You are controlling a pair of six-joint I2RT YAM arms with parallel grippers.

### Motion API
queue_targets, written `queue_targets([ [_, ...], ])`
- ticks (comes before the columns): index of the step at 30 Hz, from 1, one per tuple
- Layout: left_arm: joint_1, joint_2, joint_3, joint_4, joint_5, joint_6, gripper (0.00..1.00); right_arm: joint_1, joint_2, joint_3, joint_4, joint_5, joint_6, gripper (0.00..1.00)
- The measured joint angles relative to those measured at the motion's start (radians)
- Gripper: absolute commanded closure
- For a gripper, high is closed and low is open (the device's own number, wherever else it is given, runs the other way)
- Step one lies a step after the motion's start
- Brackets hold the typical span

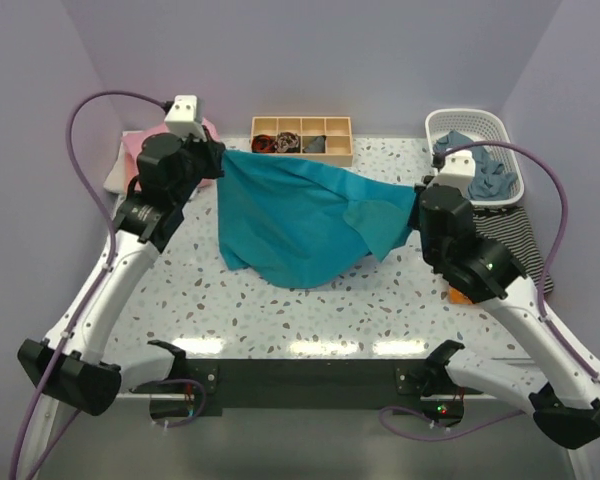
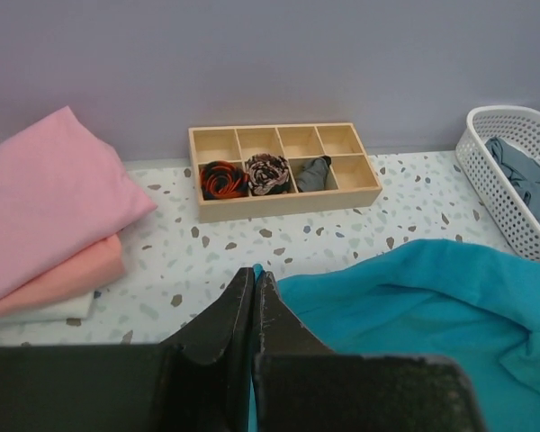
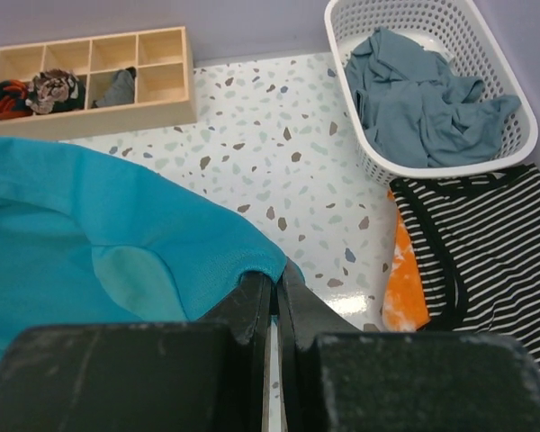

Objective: Fold and stack the t-shirts
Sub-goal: Flatten the tshirt out

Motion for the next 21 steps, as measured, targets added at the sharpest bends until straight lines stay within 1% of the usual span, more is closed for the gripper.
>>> queue_targets([
  [4,0.000,-0.103,0.060,-0.134,-0.010,0.011,1.00,0.000,-0.076,0.041,-0.018,-0.016,-0.026,1.00],
  [8,0.000,-0.260,0.137,-0.233,-0.028,0.018,1.00,-0.001,-0.169,0.158,-0.050,-0.098,-0.056,1.00],
  [10,0.000,-0.349,0.219,-0.295,-0.036,0.018,1.00,-0.003,-0.200,0.237,-0.076,-0.157,-0.066,1.00],
  [14,0.000,-0.473,0.380,-0.353,-0.031,0.015,1.00,-0.004,-0.267,0.355,-0.101,-0.290,-0.079,1.00],
  [16,0.000,-0.502,0.462,-0.394,-0.023,0.013,1.00,-0.004,-0.291,0.389,-0.119,-0.354,-0.082,1.00],
  [19,0.000,-0.502,0.589,-0.470,-0.008,0.001,1.00,-0.004,-0.306,0.427,-0.147,-0.427,-0.082,1.00],
  [21,0.000,-0.502,0.631,-0.509,0.001,-0.008,1.00,-0.004,-0.306,0.447,-0.156,-0.455,-0.082,1.00],
])
